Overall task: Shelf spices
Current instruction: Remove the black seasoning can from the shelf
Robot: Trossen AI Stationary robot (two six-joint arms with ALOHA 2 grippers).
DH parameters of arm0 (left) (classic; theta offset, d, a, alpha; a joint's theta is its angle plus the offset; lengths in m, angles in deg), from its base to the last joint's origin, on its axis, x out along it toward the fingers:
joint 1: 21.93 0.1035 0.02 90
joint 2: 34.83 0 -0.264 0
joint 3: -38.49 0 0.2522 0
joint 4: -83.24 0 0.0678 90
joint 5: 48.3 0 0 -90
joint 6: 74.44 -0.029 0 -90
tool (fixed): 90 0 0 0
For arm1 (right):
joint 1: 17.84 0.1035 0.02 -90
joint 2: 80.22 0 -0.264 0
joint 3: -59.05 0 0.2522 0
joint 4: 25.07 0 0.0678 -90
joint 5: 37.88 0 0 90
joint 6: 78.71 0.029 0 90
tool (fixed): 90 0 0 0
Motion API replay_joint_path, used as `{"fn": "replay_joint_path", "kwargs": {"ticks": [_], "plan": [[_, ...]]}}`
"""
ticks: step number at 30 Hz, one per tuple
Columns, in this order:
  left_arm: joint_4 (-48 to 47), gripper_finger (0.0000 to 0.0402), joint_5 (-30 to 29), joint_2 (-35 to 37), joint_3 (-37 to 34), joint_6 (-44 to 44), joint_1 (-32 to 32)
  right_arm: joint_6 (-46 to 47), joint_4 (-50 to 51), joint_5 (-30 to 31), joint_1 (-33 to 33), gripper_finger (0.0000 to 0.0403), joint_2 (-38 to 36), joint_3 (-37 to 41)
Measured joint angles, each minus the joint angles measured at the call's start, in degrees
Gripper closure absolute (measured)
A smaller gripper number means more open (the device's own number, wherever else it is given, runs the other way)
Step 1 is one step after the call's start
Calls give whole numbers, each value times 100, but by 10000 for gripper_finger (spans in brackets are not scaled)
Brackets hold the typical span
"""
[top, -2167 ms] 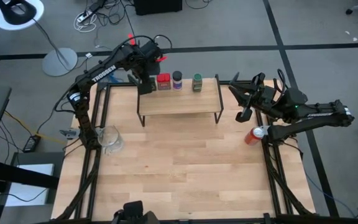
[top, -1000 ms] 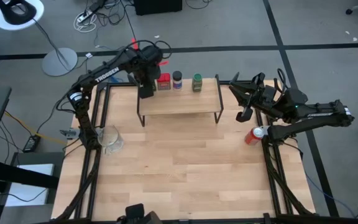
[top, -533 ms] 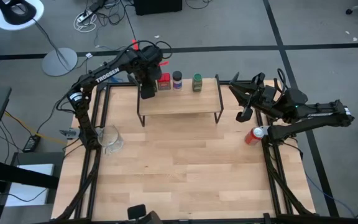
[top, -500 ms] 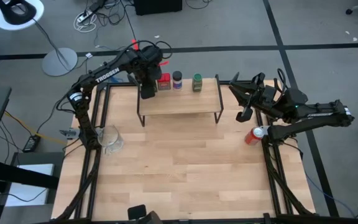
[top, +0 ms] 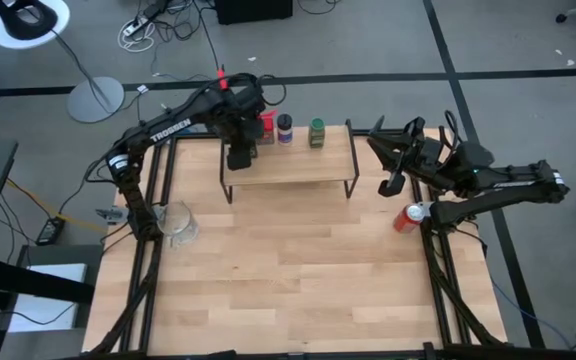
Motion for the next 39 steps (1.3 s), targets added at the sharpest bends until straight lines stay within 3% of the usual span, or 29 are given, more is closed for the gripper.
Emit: {"fn": "replay_joint_path", "kwargs": {"ticks": [12,26,29,34,39], "plan": [[-234,279,-20,91,432,526,-1026,-70,-29,2,-2,350,242,0],[-243,279,-42,100,519,2153,-2870,-114,-77,2,-8,353,277,0],[-229,279,-325,100,505,2450,-3274,-164,-75,2,-8,353,277,0],[-51,279,-751,107,74,3058,-3753,-165,-73,4,-8,355,277,0],[214,279,-741,107,-967,3227,-3960,-167,-73,4,-8,356,277,0]]}}
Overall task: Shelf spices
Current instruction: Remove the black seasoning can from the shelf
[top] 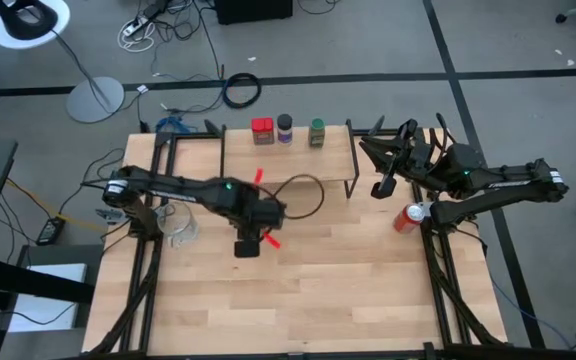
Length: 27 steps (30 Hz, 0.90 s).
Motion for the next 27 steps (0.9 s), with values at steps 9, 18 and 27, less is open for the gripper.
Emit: {"fn": "replay_joint_path", "kwargs": {"ticks": [9,18,27], "plan": [[1536,279,536,0,-1748,-16,74,31,0,0,0,359,0,0],[2437,279,619,0,-2608,126,116,61,-2,0,0,365,6,0],[2781,279,610,15,-2846,134,114,61,-2,0,0,371,10,0]]}}
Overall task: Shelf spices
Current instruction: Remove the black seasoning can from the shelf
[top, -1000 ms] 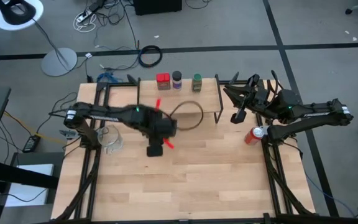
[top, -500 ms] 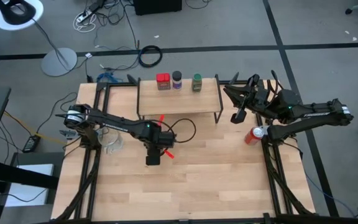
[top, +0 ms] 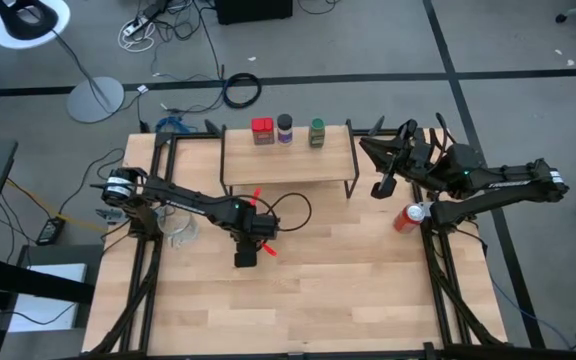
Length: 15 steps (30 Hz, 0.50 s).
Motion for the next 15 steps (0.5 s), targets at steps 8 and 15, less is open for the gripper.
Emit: {"fn": "replay_joint_path", "kwargs": {"ticks": [8,15], "plan": [[30,243,-215,-15,-11,-1,-8,-63,16,0,-3,358,140,-2],[81,194,-317,32,-14,19,-9,-148,-64,2,-50,301,293,-2]]}}
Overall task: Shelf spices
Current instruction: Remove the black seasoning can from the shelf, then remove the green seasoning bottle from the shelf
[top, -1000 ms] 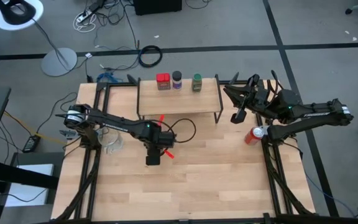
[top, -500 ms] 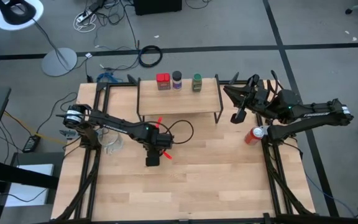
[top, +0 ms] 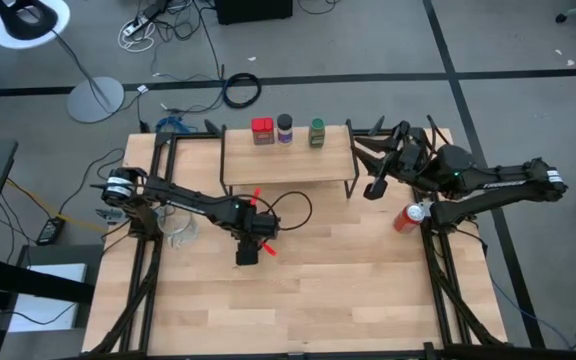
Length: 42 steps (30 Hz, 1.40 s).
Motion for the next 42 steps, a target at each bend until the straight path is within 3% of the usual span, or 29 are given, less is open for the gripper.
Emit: {"fn": "replay_joint_path", "kwargs": {"ticks": [12,25,28,35,42], "plan": [[206,136,-289,773,222,90,-4,-114,-122,0,-46,207,222,0],[1199,133,-2311,2919,403,-178,9,45,83,-7,-945,174,1205,0],[1350,133,-2522,3199,403,-215,9,214,79,-27,-1256,158,1521,0],[1392,133,-2966,3375,403,-498,-4,1044,7,-155,-1895,115,1985,0],[1521,133,-3179,3373,403,-819,151,1667,-127,-494,-2222,101,2454,0]]}}
